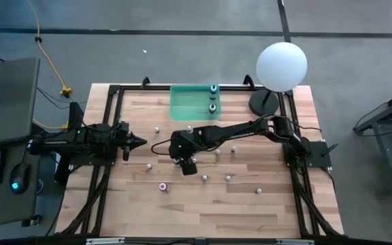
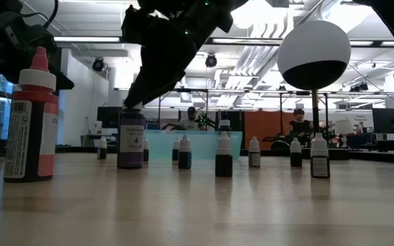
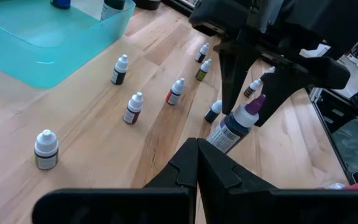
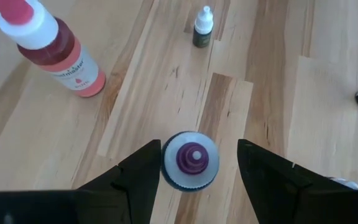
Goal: Pick & Place food coloring
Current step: Put the large purple food coloring into the bin
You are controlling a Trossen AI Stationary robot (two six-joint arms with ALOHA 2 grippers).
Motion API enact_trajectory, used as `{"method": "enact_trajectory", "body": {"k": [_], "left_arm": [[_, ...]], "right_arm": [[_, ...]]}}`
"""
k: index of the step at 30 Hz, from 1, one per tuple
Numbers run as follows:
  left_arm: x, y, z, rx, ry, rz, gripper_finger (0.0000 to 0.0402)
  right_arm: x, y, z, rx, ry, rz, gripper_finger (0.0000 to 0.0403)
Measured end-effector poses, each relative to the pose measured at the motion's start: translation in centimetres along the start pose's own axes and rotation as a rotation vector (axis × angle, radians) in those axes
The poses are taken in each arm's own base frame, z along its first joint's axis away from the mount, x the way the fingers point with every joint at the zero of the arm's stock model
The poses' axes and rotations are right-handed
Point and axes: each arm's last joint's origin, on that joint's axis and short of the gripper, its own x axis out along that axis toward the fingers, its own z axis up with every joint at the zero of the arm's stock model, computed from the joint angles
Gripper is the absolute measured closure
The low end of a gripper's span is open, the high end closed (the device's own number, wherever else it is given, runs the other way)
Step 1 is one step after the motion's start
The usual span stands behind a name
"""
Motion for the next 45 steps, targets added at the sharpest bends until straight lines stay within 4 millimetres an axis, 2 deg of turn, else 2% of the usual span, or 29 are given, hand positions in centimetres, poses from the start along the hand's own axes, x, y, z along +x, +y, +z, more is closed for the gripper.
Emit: {"method": "enact_trajectory", "body": {"k": [7, 21, 38, 45], "left_arm": [[0.0, 0.0, 0.0, 0.0, 0.0, 0.0, 0.0401], [0.0, 0.0, -0.01, 0.0, 0.0, 0.0, 0.0401], [0.01, 0.0, -0.01, 0.0, 0.0, 0.0, 0.0401], [0.01, 0.0, -0.01, 0.0, 0.0, 0.0, 0.0401]], "right_arm": [[0.0, -0.02, -0.03, 0.0, 0.005, -0.013, 0.0201], [0.0, 0.01, -0.1, 0.001, 0.012, -0.008, 0.0246], [-0.01, 0.01, -0.09, 0.002, 0.011, -0.006, 0.0272], [-0.53, 0.14, 0.55, 0.06, 0.004, 0.012, 0.0278]]}}
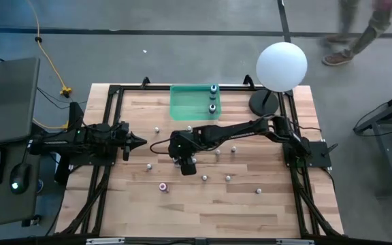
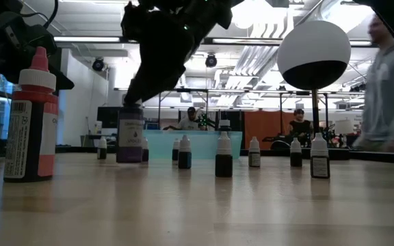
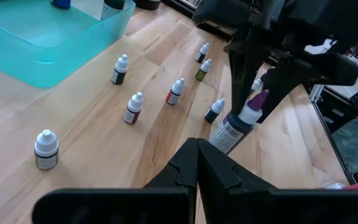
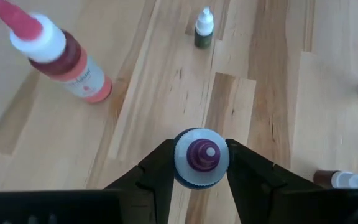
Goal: Pick & Place food coloring
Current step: Put the large purple food coloring into the bin
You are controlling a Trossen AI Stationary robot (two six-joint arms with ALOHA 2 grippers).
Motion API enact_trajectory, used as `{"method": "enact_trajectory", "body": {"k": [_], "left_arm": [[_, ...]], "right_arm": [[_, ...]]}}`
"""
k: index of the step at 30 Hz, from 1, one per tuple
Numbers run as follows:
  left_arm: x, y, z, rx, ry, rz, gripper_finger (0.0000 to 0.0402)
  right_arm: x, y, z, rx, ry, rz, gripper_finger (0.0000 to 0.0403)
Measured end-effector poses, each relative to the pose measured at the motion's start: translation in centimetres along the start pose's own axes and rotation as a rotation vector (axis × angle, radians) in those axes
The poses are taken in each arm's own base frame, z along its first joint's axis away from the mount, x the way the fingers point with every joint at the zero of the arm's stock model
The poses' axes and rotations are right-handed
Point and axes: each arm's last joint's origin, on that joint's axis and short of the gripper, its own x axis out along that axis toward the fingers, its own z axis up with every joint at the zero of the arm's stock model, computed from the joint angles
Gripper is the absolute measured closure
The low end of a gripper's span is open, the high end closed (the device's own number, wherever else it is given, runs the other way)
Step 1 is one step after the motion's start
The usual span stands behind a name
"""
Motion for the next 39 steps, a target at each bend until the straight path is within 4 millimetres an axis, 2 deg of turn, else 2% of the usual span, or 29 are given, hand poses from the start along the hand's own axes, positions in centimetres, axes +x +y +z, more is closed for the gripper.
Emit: {"method": "enact_trajectory", "body": {"k": [7, 13, 20, 26, 32, 39], "left_arm": [[0.0, 0.0, 0.0, 0.0, -0.001, 0.0, 0.0401], [0.0, 0.0, 0.0, 0.0, 0.0, 0.0, 0.0401], [0.0, 0.0, 0.0, 0.0, 0.0, 0.0, 0.0401], [0.0, 0.0, 0.0, 0.0, 0.0, 0.0, 0.0401], [0.0, 0.0, 0.0, 0.0, 0.0, 0.0, 0.0401], [0.0, 0.0, 0.0, 0.0, -0.001, -0.001, 0.0401]], "right_arm": [[-1.5, 0.0, 1.6, 0.002, -0.023, -0.002, 0.028], [-3.8, 0.1, 3.7, 0.007, -0.055, -0.006, 0.028], [-7.5, 0.3, 6.7, 0.038, -0.15, -0.012, 0.0281], [-11.5, 0.6, 9.1, 0.034, -0.25, -0.01, 0.0281], [-14.6, 0.7, 9.8, 0.038, -0.361, -0.014, 0.0281], [-17.6, -0.5, 10.3, 0.024, -0.451, -0.151, 0.0281]]}}
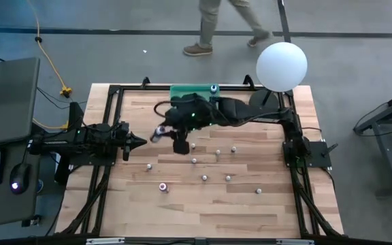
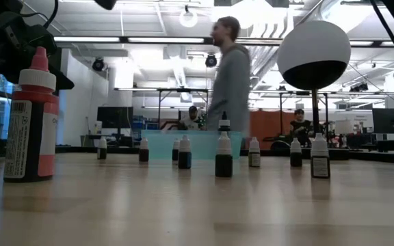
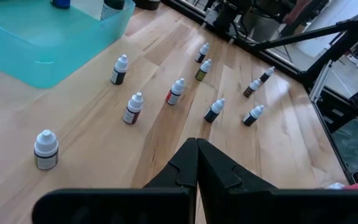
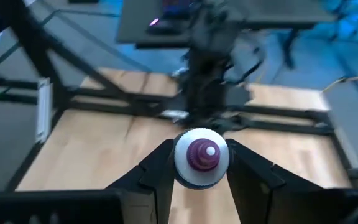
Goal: Pick & Place food coloring
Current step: Put the large purple food coloring into the bin
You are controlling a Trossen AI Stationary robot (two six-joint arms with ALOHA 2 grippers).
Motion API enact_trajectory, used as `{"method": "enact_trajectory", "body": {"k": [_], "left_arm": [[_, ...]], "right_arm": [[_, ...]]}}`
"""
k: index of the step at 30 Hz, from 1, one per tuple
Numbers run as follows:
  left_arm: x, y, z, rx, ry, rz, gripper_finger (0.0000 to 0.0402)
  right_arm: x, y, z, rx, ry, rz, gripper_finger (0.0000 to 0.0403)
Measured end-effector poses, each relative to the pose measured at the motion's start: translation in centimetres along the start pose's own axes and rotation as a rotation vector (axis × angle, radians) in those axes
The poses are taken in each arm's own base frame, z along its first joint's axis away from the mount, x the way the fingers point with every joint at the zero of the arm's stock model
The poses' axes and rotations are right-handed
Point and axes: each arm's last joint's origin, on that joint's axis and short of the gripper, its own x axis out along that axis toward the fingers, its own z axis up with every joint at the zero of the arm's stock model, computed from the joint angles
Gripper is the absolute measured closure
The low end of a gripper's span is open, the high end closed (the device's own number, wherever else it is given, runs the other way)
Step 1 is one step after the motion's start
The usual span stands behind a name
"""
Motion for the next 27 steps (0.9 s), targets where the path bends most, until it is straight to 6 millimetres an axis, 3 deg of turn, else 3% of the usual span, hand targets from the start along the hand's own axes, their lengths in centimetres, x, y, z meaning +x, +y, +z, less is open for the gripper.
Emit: {"method": "enact_trajectory", "body": {"k": [12, 27], "left_arm": [[0.0, 0.0, 0.0, 0.0, 0.001, 0.001, 0.0401], [0.0, 0.0, 0.0, 0.0, 0.001, 0.001, 0.0401]], "right_arm": [[-2.2, -5.7, 0.6, 0.041, -0.042, -0.24, 0.0281], [-3.9, -12.4, -1.0, 0.108, 0.04, -0.613, 0.0281]]}}
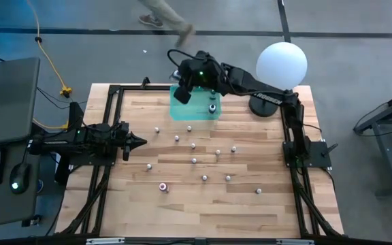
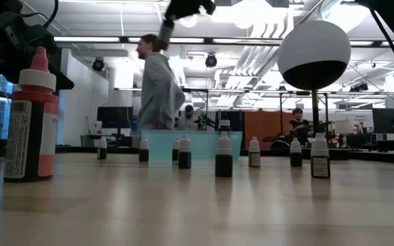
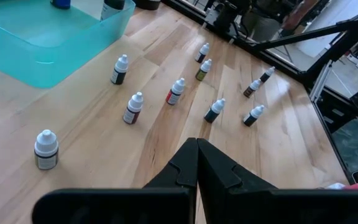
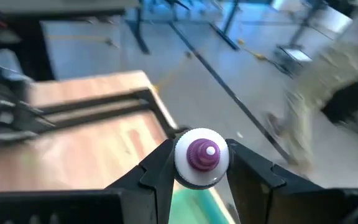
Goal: Pick & Place food coloring
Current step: Put the large purple food coloring into the bin
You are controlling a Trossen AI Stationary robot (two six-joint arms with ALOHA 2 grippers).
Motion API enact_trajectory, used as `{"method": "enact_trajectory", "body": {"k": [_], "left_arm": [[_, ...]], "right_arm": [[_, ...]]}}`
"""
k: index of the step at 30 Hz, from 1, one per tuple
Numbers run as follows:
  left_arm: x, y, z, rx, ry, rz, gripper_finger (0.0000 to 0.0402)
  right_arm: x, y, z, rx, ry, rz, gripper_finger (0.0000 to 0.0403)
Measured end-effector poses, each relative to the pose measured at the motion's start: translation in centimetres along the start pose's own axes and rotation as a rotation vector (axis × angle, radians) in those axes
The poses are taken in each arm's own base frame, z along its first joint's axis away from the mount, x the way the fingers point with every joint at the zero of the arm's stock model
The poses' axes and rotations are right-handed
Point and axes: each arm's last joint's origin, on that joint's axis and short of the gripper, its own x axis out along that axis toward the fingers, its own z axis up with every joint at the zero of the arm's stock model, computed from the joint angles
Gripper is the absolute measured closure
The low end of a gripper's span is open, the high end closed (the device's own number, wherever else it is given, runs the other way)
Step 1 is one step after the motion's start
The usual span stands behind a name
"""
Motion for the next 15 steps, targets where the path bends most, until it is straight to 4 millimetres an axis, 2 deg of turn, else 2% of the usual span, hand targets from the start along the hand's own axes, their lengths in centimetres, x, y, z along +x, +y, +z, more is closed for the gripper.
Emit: {"method": "enact_trajectory", "body": {"k": [7, 15], "left_arm": [[0.0, 0.0, 0.0, 0.0, 0.0, 0.0, 0.0401], [0.0, 0.0, 0.0, 0.0, 0.0, 0.0, 0.0401]], "right_arm": [[2.9, -3.5, -3.4, 0.086, 0.158, -0.096, 0.0281], [5.8, -6.3, -9.1, 0.222, 0.401, -0.107, 0.0281]]}}
